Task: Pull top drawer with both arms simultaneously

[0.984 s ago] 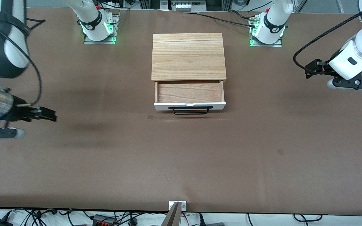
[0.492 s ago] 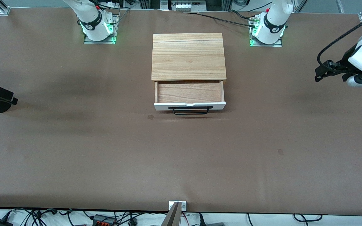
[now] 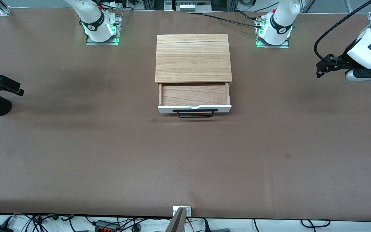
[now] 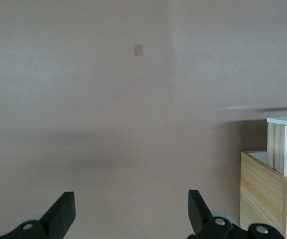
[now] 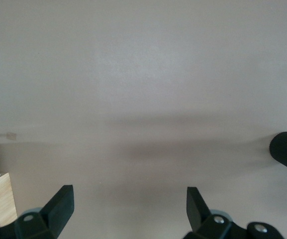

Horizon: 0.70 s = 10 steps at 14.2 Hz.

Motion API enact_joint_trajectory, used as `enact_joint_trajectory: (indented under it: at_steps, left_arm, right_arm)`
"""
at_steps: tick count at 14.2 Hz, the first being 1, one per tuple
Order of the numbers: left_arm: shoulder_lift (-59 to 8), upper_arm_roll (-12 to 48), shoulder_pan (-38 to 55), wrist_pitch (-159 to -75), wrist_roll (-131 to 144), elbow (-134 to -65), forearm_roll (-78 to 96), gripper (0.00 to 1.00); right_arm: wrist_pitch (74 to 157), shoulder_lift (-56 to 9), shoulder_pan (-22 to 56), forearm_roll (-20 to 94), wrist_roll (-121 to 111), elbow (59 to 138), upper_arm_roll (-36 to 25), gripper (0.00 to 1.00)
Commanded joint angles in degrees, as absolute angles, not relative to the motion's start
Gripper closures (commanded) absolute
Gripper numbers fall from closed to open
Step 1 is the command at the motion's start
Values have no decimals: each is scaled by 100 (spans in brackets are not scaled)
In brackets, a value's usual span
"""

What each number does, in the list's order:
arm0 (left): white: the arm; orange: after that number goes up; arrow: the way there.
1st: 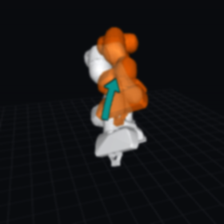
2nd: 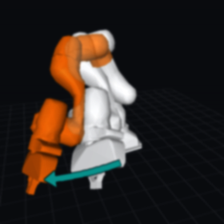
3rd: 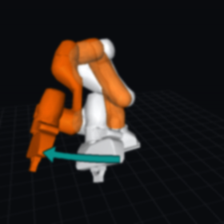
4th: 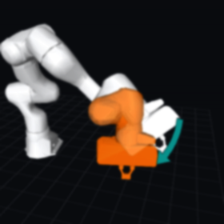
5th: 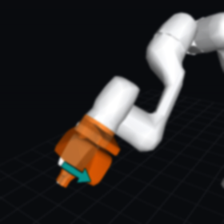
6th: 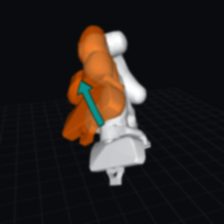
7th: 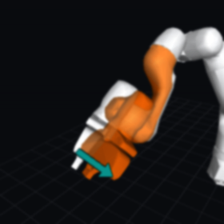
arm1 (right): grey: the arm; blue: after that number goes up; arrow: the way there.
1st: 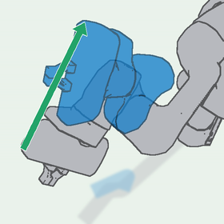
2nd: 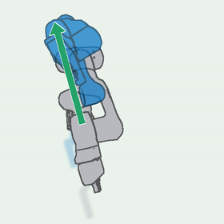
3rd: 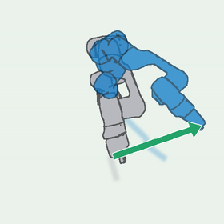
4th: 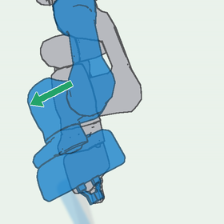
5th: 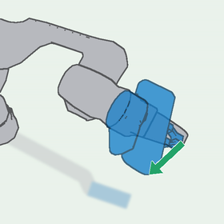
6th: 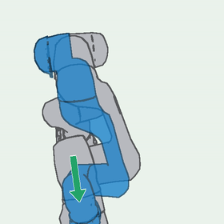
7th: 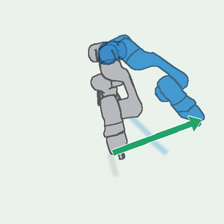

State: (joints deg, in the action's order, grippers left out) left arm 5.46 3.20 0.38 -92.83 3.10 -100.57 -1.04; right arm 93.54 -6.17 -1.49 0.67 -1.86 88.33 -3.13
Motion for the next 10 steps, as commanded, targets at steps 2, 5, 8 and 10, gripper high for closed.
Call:
enact_joint_trajectory:
  at_steps: [2, 5, 8, 10]
  left_arm:
    - [492, 316, 35, -9132, 290, -9967, -53, 0]
    - [457, 316, 9, -9132, 282, -9905, -53, 0]
    - [369, 316, 9, -9132, 299, -9800, -62, 0]
    - [360, 316, 9, -9132, 281, -9800, -62, 0]
  right_arm:
    - [9642, -18, -193, -53, -44, 9633, -193, 0]
    - [9668, -26, -193, -53, -35, 9615, -193, 0]
    - [9642, -44, -185, -44, -131, 9589, -185, 0]
    - [9641, -35, -185, -53, -141, 9589, -185, 0]
